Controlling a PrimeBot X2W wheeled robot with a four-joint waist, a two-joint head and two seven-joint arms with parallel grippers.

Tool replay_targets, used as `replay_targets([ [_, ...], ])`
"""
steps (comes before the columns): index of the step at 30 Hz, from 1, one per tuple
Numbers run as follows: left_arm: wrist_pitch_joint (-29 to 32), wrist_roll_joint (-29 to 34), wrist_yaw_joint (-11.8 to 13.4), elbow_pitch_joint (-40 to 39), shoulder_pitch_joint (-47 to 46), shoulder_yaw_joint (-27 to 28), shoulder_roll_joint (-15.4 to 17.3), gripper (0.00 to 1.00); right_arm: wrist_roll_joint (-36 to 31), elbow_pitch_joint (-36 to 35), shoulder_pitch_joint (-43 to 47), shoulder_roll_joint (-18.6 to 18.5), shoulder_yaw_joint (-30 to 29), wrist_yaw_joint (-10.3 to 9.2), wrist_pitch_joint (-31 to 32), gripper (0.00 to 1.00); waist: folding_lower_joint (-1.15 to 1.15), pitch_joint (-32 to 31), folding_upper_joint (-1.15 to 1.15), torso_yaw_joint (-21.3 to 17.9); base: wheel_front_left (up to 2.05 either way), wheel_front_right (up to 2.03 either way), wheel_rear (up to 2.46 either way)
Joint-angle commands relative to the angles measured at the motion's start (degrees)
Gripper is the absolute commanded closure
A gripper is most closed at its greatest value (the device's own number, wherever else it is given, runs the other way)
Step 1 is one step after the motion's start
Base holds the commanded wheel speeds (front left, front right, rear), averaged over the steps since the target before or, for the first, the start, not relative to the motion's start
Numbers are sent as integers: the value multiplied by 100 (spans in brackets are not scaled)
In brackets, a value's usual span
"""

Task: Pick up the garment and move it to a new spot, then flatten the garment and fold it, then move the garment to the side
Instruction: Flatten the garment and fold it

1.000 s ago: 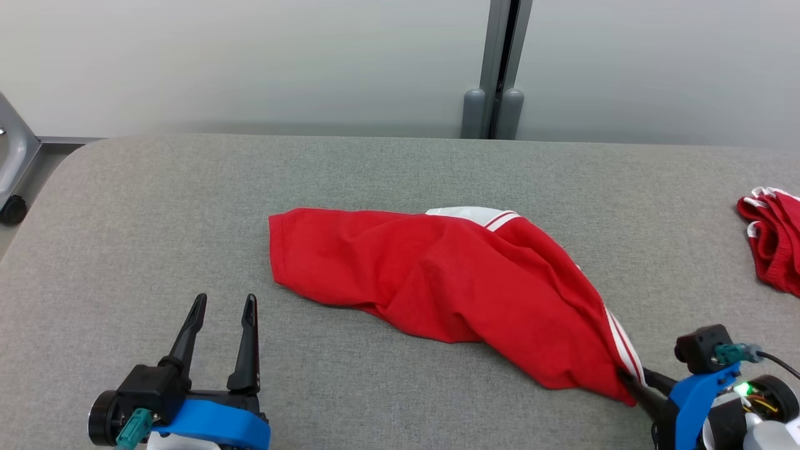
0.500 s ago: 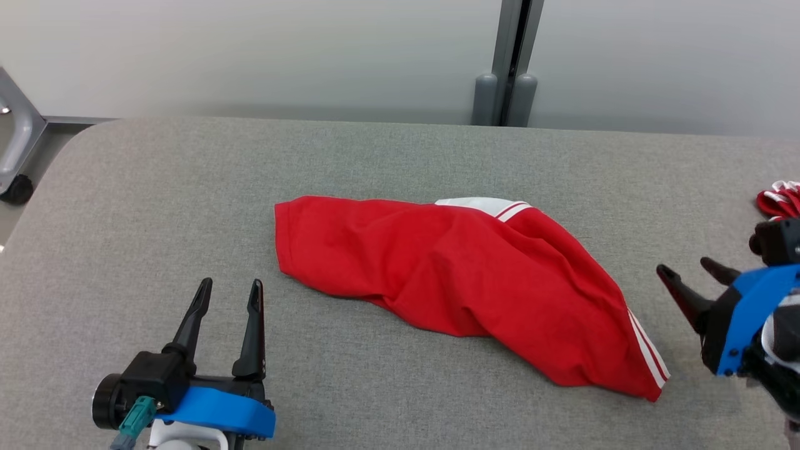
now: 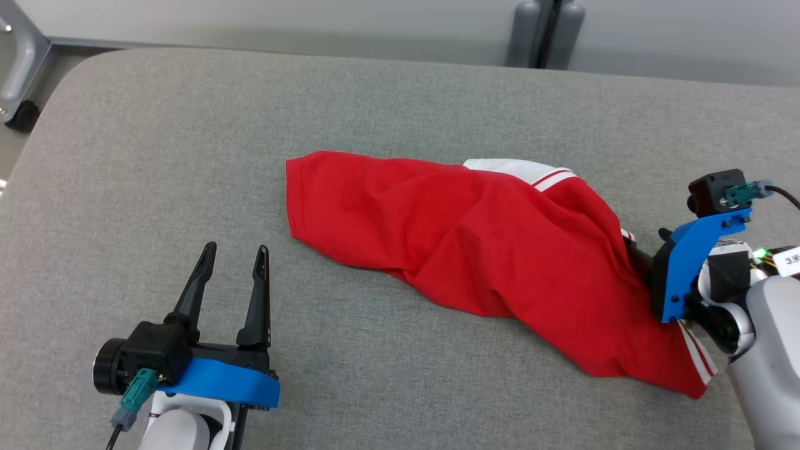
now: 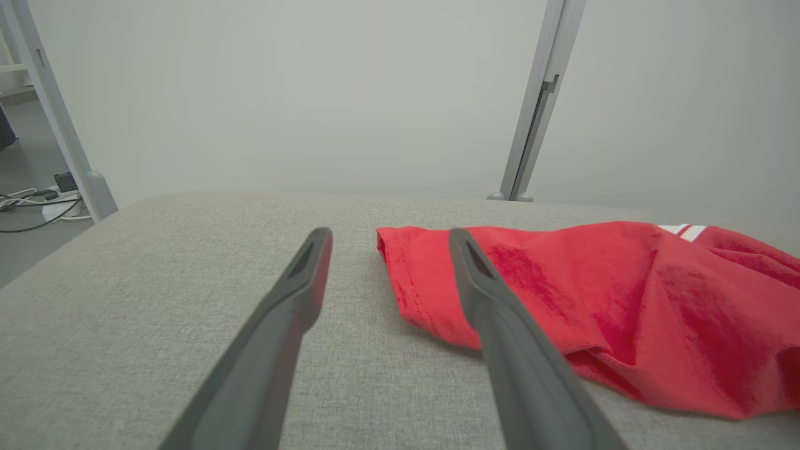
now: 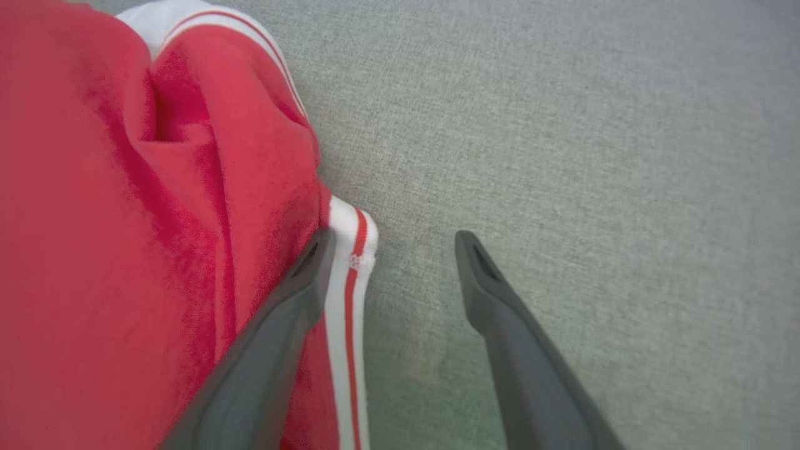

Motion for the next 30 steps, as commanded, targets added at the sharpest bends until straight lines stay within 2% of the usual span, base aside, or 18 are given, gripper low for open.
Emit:
replay_targets([
  [1, -14, 6, -9, -5, -67, 2, 12, 0, 53, 37, -95, -33, 24, 1, -46, 0, -1, 68, 0, 59, 0, 0, 0],
  [9, -38, -8, -2, 14, -145, 17, -1, 0, 543, 652, -277, -51, 905, 2, -431, 0, -1, 206, 0, 57, 0, 0, 0],
  [10, -39, -5, 1, 18, -155, 14, -4, 0, 597, 681, -286, -72, 1045, 4, -444, 7, -1, 211, 0, 51, 0, 0, 0],
  [11, -41, -3, 4, 21, -165, 13, -6, 0, 672, 713, -297, -88, 1150, 7, -485, 68, -1, 214, 0, 46, 0, 0, 0],
  [12, -42, -2, 2, 27, -170, 10, -6, 0, 730, 731, -317, -116, 1271, 7, -512, 92, -1, 216, 0, 42, 0, 0, 0],
  [13, -43, -1, 0, 34, -175, 4, -10, 0, 794, 742, -349, -156, 1394, 8, -541, 100, -1, 216, 0, 40, 0, 0, 0],
  [21, -49, -4, -26, 91, -212, -28, -48, 0, 688, 878, -974, -476, 1657, 1, -1453, 100, -1, 182, 0, 69, 0, 0, 0],
  [30, -50, 5, -50, 128, -136, -45, -100, 0, -242, 1227, -2148, -540, 1380, 1, -2867, 100, -1, 58, 0, 205, 0, 0, 0],
])
